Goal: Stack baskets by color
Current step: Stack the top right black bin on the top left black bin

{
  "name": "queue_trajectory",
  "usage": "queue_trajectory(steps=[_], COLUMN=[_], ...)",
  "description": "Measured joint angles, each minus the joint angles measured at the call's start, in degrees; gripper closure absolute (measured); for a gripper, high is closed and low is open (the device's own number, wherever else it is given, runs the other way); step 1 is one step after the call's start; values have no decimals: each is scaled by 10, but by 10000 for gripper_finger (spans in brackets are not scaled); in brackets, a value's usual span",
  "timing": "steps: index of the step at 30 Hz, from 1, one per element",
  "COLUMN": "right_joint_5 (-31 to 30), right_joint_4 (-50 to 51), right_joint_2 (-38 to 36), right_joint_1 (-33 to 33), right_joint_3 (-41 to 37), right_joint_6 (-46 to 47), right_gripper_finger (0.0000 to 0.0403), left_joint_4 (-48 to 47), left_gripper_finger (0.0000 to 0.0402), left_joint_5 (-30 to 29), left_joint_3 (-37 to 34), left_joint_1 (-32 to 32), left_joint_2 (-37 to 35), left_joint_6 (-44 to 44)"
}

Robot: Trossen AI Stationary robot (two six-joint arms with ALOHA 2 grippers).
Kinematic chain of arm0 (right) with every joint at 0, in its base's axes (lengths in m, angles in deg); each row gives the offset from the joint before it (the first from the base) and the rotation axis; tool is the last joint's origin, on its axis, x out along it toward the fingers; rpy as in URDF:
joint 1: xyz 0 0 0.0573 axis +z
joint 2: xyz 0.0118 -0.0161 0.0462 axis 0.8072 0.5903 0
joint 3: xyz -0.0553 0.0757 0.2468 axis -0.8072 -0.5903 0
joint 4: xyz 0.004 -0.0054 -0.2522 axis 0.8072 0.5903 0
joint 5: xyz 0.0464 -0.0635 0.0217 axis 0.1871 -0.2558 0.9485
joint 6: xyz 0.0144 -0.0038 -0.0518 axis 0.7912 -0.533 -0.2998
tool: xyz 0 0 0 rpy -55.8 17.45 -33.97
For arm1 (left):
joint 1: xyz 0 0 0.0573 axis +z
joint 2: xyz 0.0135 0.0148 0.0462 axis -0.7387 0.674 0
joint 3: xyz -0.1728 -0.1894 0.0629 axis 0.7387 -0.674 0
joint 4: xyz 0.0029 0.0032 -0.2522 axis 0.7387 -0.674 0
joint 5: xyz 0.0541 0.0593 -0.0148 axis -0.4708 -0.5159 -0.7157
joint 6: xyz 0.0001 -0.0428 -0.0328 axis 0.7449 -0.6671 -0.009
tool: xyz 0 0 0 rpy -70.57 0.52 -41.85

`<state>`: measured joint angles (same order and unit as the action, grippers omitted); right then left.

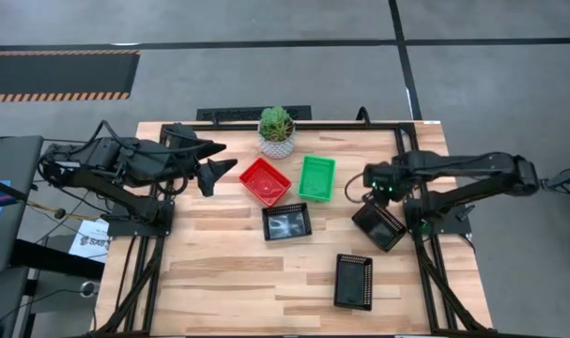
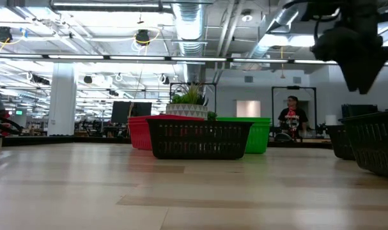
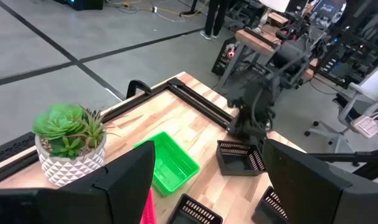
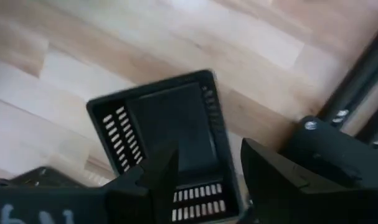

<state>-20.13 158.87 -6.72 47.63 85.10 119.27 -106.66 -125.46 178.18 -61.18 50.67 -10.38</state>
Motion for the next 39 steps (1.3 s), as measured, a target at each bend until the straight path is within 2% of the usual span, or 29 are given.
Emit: queue_trajectory(steps=[6,21,24,29,30,34,39], right_joint_5=[5,15,18,29,29,28,-3], right_joint_4=[-40,-144,-144,-142,-142,-132,-104], right_joint_2=[10,43,53,53,53,53,36], right_joint_1=[41,38,38,38,38,38,37], right_joint_3=[-65,-168,-169,-169,-168,-157,-77], right_joint_6=[26,32,46,62,63,67,53], right_gripper_finger=[207,217,249,373,384,385,391], left_joint_4=[-10,-28,-36,-40,-40,-40,-40], left_gripper_finger=[116,116,116,116,116,116,116], left_joint_5=[0,5,10,14,14,14,20], left_joint_3=[0,0,0,0,0,0,0], left_joint_1=[0,0,0,0,0,0,0], left_joint_2=[0,0,0,0,0,0,-8], left_joint_6=[-1,-16,-17,-18,-18,-18,-23])
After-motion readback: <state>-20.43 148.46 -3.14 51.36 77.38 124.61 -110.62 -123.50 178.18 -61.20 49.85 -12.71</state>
